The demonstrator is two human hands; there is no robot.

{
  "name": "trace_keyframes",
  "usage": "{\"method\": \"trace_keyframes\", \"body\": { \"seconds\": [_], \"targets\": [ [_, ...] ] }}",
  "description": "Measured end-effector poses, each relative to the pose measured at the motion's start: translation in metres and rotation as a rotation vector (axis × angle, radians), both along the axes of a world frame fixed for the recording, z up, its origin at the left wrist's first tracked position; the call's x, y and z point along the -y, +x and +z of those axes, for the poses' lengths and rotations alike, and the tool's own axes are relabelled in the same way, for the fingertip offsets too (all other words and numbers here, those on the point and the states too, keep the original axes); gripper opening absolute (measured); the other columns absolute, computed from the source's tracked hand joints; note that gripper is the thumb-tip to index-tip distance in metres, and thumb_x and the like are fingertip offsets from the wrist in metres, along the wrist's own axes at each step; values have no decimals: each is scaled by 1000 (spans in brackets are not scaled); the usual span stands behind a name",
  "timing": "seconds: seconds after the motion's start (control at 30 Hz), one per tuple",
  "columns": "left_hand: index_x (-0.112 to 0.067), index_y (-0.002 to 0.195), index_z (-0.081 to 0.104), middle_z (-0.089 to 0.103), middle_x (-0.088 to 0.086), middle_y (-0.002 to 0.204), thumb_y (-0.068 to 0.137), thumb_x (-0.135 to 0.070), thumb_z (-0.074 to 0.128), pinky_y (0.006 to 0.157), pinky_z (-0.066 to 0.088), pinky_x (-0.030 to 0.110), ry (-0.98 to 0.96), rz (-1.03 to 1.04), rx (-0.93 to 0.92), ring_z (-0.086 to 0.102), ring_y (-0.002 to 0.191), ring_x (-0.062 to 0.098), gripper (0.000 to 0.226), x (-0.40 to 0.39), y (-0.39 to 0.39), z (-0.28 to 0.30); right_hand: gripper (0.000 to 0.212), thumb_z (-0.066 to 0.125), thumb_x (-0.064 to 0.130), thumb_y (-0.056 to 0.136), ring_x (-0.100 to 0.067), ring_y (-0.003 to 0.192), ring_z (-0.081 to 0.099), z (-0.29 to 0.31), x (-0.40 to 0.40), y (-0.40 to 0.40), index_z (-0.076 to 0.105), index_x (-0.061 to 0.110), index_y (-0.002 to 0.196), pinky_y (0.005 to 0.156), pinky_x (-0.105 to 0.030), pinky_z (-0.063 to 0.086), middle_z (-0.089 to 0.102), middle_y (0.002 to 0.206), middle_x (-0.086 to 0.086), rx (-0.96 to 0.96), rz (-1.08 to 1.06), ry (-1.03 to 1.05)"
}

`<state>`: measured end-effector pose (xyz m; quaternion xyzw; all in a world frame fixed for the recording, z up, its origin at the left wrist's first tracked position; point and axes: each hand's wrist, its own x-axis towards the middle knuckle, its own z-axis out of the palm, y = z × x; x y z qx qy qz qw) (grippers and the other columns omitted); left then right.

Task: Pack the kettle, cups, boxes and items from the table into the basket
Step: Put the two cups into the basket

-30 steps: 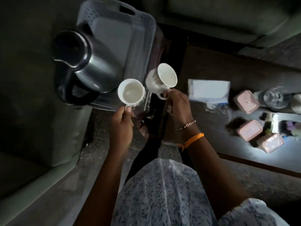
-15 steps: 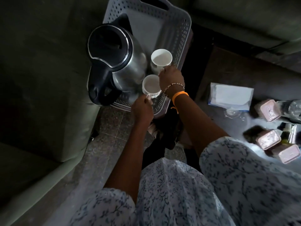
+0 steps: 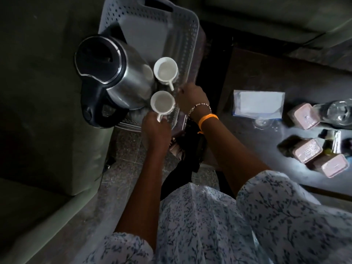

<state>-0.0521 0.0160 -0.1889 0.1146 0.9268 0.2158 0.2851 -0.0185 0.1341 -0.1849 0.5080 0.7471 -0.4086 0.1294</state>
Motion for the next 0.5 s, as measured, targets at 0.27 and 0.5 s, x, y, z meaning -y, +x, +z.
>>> {"method": "trace_keyframes", "body": {
  "seconds": [0.27, 0.5],
  "targets": [
    [-7, 96, 64, 69, 18, 99, 88, -22, 54, 73, 41, 32, 8, -167, 117, 61, 94, 33, 19, -34, 99, 17, 27, 43, 14, 89, -33, 102, 62, 1, 3, 142, 69, 13, 97, 89, -38, 50, 70, 106, -18, -65, -260, -124],
    [-10, 92, 65, 70, 14, 98, 88, -23, 53, 72, 41, 28, -78, -422, 281, 62, 97, 30, 17, -75, 211, -3, 25, 48, 9, 88, -32, 103, 64, -19, -12, 298, 70, 9, 101, 89, -34, 47, 70, 107, -17, 11, -556, -124]
  ]
}}
